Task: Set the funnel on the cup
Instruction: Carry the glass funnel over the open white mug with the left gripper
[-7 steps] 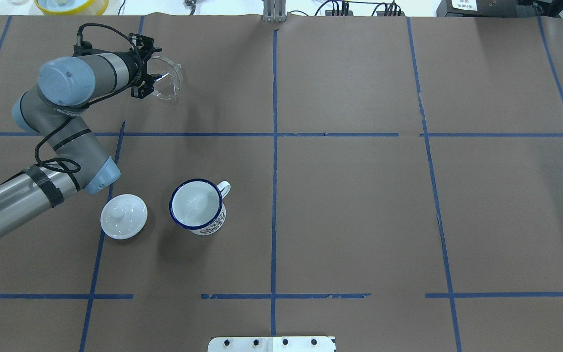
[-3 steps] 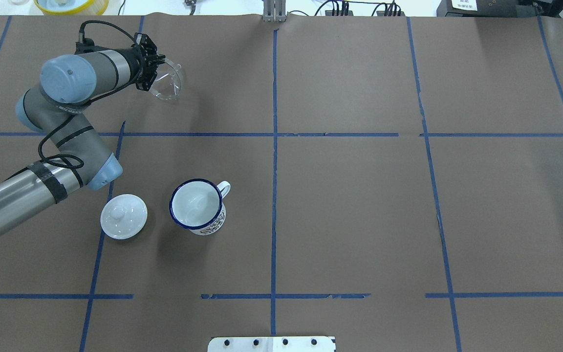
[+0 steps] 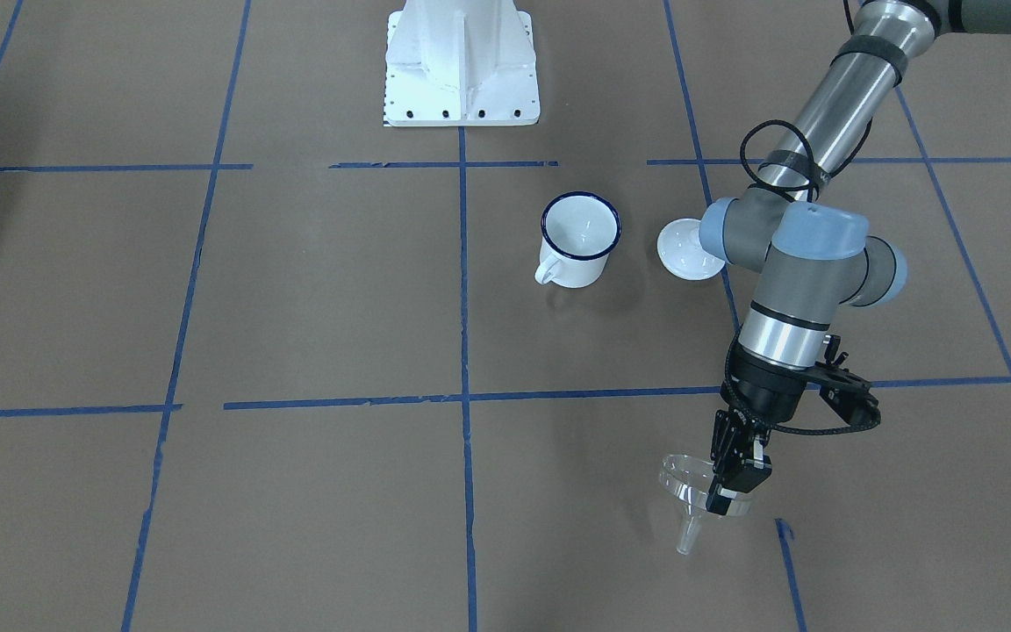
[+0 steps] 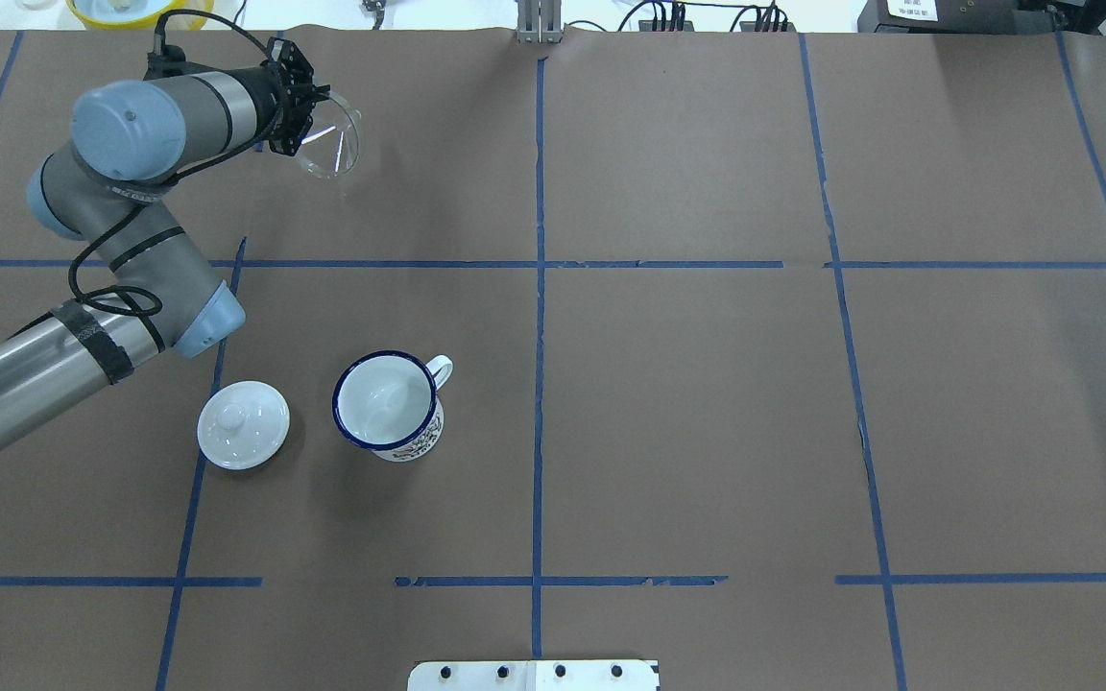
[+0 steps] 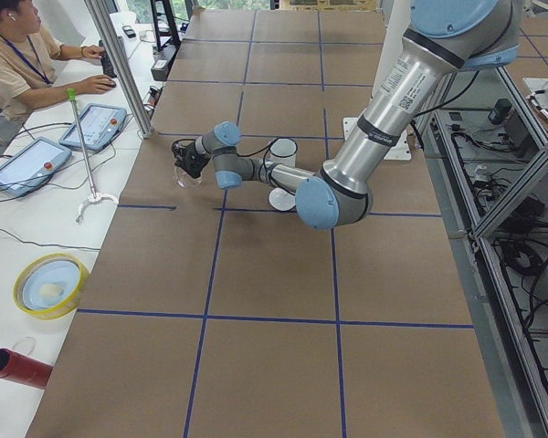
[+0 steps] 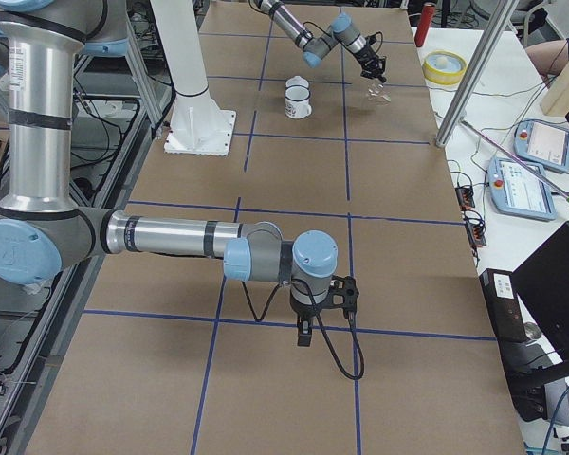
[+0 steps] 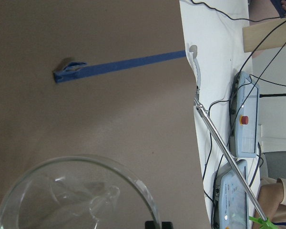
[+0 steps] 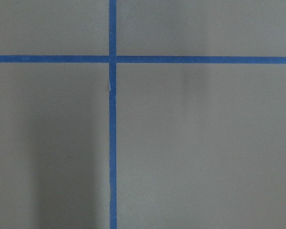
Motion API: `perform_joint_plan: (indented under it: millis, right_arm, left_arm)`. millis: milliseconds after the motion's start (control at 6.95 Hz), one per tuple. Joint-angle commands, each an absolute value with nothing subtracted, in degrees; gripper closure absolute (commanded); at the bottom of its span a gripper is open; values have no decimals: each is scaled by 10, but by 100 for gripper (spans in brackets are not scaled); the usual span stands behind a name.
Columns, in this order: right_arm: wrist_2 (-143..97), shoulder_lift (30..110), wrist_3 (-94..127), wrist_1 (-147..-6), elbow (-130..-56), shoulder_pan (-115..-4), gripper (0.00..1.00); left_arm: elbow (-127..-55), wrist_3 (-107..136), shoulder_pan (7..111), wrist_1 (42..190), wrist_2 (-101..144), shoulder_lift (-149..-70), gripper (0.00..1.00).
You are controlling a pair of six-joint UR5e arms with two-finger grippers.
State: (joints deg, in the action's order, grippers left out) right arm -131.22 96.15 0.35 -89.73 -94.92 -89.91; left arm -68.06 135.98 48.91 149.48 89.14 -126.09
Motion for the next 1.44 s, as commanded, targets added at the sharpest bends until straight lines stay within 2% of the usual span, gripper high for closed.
perform_joint_plan:
  millis: [0,432,863,1295]
  right_arm:
    - [-1312,962,4,-897,-949,-899,0]
    - [-1312,962,4,-897,-949,-899,0]
    - [-1312,962,4,-897,-949,-899,0]
    - [-1312,962,4,-897,-949,-899,0]
  left_arm:
    - [-802,1357,494,1335,941,-1262,100]
    - [-1059,1358,467,950,978,-1262,100]
    - [-1115,1317,398,718,1027,-1299,100]
    - [-1128,1237,344,612,1087,-1302,100]
